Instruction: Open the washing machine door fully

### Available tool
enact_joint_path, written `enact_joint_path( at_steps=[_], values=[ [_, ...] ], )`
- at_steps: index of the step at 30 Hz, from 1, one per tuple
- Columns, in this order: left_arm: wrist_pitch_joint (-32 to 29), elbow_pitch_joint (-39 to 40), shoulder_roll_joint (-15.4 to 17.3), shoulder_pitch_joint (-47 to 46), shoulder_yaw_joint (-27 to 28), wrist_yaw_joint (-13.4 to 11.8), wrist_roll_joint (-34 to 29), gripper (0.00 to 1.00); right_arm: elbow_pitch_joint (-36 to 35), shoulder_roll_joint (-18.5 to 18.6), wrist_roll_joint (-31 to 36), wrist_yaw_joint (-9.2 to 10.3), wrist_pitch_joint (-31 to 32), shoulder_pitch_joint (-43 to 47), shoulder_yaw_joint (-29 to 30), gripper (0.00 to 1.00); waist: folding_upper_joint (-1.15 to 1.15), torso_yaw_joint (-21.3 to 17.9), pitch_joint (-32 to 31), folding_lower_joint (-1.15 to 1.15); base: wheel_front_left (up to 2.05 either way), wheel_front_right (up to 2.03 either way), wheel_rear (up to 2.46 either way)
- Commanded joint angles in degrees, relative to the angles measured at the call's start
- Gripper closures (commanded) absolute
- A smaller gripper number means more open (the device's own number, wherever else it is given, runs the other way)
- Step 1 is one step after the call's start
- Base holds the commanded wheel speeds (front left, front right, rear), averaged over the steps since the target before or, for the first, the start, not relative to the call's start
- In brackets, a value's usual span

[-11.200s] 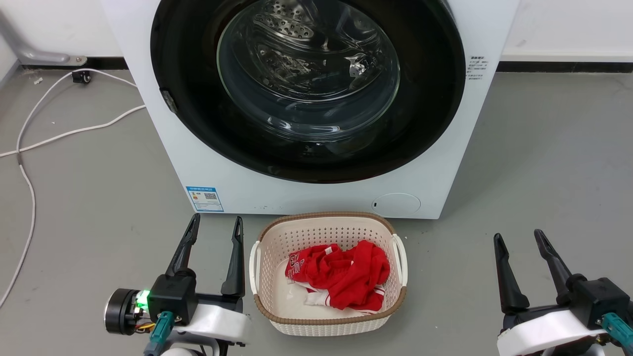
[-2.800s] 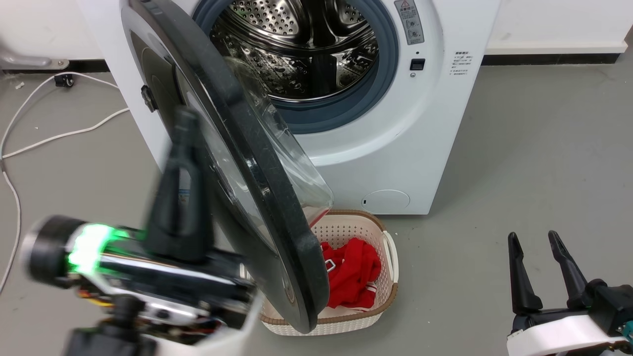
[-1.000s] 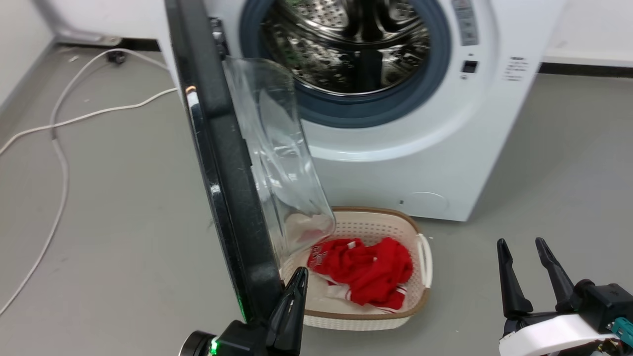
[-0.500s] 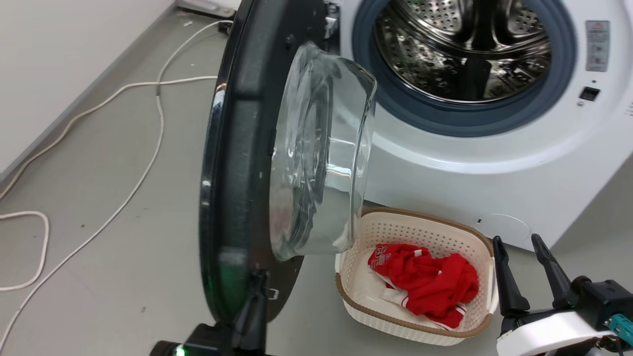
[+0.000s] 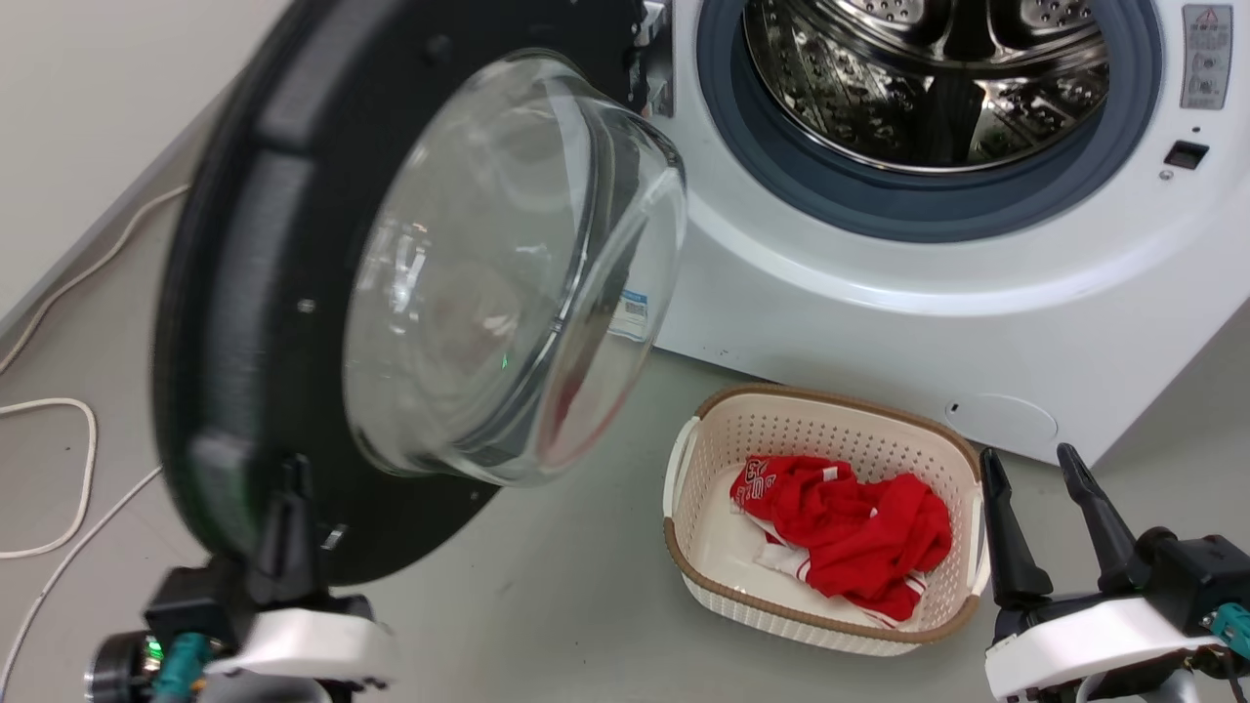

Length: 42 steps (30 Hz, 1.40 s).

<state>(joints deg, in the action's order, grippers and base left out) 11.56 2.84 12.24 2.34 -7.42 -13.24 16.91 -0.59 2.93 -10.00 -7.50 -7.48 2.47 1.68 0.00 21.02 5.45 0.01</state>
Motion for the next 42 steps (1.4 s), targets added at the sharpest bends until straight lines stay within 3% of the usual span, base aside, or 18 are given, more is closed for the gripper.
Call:
enact_joint_path(
  at_steps=[1,6,10,25,32,42],
  values=[
    [0.77,-1.24,1.40,-2.53,3.02,-0.70,1.10,1.00,-0.35,-0.10,0.50,0.02,0.21,-1.00,0.04,0.00,0.00,-0.82,1.28,-0.01,0.00,0.00,0.00],
    [1.43,-4.81,4.09,-6.23,7.96,-0.05,3.75,1.00,-0.75,-0.10,0.78,0.03,0.42,-1.89,0.16,0.00,0.00,-1.88,3.22,-0.01,0.00,0.00,0.00],
    [2.00,-9.39,6.00,-9.90,10.92,1.86,6.44,1.00,-1.44,-0.10,2.39,0.02,1.12,-3.10,0.33,0.00,0.00,-2.51,4.90,-0.01,0.00,0.00,0.00],
    [3.40,-24.97,11.33,-18.73,17.31,5.46,9.78,1.00,-1.76,-0.10,2.48,0.02,1.22,-4.48,-0.10,0.00,0.00,-4.93,6.60,-0.01,0.00,0.00,0.00],
    [3.72,-21.80,9.18,-13.21,19.13,5.24,7.67,1.00,-0.41,-0.10,1.00,0.03,-0.06,-3.75,-0.91,0.00,0.00,-6.71,4.47,-0.01,0.00,0.00,0.00],
    [3.64,-6.47,0.65,-1.21,16.88,5.28,0.89,1.00,-0.05,-0.10,1.11,0.03,-0.54,-2.39,-1.15,0.00,0.00,-9.19,1.01,-0.01,0.00,0.00,0.00]
  ],
)
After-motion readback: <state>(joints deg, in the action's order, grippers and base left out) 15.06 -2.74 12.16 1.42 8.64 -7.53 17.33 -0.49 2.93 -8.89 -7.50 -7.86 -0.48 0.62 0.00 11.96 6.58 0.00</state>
